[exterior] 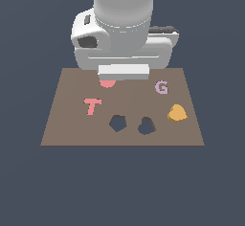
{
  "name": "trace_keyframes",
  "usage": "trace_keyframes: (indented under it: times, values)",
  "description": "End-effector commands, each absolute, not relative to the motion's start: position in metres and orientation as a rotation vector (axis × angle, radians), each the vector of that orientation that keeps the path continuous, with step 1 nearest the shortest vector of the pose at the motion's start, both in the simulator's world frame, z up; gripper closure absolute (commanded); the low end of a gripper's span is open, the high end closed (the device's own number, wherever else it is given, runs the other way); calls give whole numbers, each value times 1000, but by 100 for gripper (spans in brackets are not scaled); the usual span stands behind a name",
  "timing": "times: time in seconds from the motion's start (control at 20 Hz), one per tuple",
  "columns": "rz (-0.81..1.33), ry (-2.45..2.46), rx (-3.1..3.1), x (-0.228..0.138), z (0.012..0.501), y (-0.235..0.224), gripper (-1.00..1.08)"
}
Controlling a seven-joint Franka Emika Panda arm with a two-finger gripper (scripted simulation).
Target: Insert a designated object into the corresponding slot on a board.
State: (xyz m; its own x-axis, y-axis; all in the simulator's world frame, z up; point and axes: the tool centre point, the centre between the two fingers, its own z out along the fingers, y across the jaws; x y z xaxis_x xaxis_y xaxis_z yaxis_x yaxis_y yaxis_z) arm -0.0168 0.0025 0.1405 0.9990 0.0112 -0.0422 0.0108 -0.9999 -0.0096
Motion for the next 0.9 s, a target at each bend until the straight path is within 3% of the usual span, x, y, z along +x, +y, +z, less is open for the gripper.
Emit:
trace_keyframes:
  times: [0.0, 0.4, 0.85]
  values:
    - [66, -17, -3131, -17, 141, 2, -92]
    - [58, -48, -3131, -8, 129, 24, -92]
    - [31, -146, -3131, 20, 92, 91, -92]
